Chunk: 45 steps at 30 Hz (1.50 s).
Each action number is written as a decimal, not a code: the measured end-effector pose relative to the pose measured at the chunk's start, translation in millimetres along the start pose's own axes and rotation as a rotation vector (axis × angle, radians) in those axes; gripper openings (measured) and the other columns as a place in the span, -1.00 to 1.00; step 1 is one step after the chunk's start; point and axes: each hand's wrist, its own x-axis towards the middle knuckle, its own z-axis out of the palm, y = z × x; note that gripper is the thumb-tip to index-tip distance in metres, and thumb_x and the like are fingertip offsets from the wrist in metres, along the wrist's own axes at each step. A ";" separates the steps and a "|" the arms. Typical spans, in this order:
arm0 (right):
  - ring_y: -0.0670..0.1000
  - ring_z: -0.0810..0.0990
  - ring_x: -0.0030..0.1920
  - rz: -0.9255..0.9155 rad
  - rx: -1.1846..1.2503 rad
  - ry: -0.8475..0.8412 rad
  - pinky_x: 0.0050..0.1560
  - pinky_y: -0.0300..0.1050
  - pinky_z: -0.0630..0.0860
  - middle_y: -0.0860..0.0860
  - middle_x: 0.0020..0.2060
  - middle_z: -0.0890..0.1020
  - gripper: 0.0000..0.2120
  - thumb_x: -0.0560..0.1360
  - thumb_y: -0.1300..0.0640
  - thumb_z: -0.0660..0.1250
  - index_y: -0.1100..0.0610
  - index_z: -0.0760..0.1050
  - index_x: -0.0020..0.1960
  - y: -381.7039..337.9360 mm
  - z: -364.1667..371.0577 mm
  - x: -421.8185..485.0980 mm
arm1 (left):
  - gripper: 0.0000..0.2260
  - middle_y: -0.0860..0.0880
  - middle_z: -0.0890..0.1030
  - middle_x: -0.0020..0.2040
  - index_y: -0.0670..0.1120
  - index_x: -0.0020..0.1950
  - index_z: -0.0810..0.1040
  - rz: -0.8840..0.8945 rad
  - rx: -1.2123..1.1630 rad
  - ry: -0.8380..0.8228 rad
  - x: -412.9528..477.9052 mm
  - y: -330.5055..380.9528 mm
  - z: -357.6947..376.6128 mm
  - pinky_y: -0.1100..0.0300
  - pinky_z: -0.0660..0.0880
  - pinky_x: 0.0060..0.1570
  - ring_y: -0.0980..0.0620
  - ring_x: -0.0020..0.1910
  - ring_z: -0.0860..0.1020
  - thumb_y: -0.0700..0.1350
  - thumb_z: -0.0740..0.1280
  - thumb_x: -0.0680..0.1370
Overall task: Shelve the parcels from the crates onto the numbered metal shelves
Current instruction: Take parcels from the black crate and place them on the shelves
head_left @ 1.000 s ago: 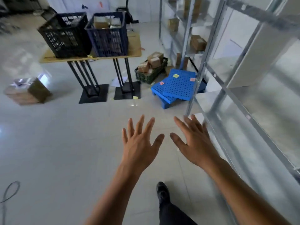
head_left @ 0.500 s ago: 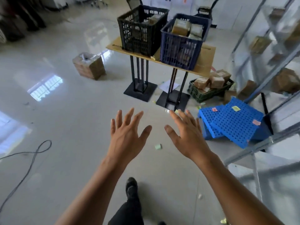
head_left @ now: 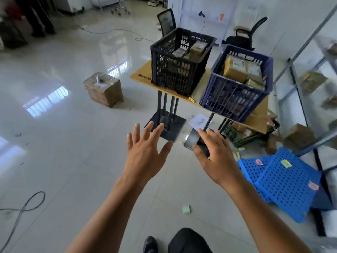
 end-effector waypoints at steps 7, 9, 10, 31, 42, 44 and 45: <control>0.02 -0.05 0.68 -0.013 0.020 0.037 0.65 0.24 0.01 0.01 0.66 0.21 -0.28 0.62 -0.43 -0.04 -0.10 0.16 0.67 7.2 13.2 168.1 | -0.40 0.07 0.11 0.68 0.27 0.62 0.12 0.021 -0.002 -0.003 163.6 -23.5 13.0 -0.21 -0.21 0.60 -0.11 0.67 -0.15 0.41 -0.02 0.60; 0.03 -0.05 0.69 -0.023 0.039 0.043 0.66 0.23 -0.01 0.01 0.66 0.20 -0.29 0.61 -0.41 -0.03 -0.11 0.15 0.67 13.3 21.1 220.3 | -0.41 0.08 0.13 0.67 0.27 0.62 0.13 0.035 0.038 -0.009 215.5 -30.3 18.1 -0.21 -0.21 0.60 -0.12 0.67 -0.14 0.41 -0.01 0.61; 0.04 -0.05 0.69 -0.020 0.048 0.038 0.66 0.23 0.00 0.01 0.66 0.20 -0.30 0.63 -0.41 -0.04 -0.12 0.14 0.67 16.3 22.9 246.4 | -0.41 0.08 0.13 0.67 0.26 0.62 0.13 0.040 0.059 -0.019 241.4 -32.1 18.5 -0.20 -0.21 0.60 -0.12 0.67 -0.14 0.41 -0.02 0.61; -0.08 -0.12 0.68 0.248 0.024 0.085 0.67 0.08 -0.03 -0.08 0.69 0.09 -0.26 0.57 -0.45 -0.06 -0.20 0.03 0.69 51.3 13.3 637.1 | -0.32 0.11 0.07 0.68 0.23 0.65 0.10 0.328 0.083 -0.148 680.4 -48.5 15.0 -0.12 -0.24 0.61 -0.07 0.66 -0.22 0.46 -0.14 0.58; -0.07 -0.11 0.68 0.489 -0.028 0.128 0.68 0.13 -0.05 -0.09 0.68 0.10 -0.18 0.51 -0.50 -0.15 -0.18 0.06 0.68 90.6 7.4 736.8 | -0.38 0.03 0.12 0.68 0.14 0.64 0.12 0.462 0.016 -0.396 858.0 -15.9 77.0 -0.16 -0.13 0.61 -0.17 0.67 -0.12 0.38 -0.01 0.63; -0.06 -0.11 0.68 0.517 -0.044 0.124 0.68 0.15 -0.04 -0.09 0.68 0.10 -0.22 0.54 -0.47 -0.12 -0.18 0.07 0.68 111.1 3.0 752.9 | -0.36 0.00 0.13 0.68 0.12 0.64 0.12 0.443 -0.001 -0.429 882.6 -2.6 101.9 -0.19 -0.10 0.61 -0.18 0.67 -0.09 0.38 -0.01 0.63; -0.07 -0.13 0.67 0.528 -0.047 0.117 0.68 0.15 -0.05 -0.09 0.69 0.08 -0.25 0.57 -0.45 -0.10 -0.18 0.07 0.68 122.8 1.1 761.6 | -0.35 0.00 0.15 0.67 0.11 0.65 0.13 0.437 0.005 -0.433 893.5 3.8 115.0 -0.20 -0.08 0.61 -0.17 0.67 -0.06 0.38 0.00 0.63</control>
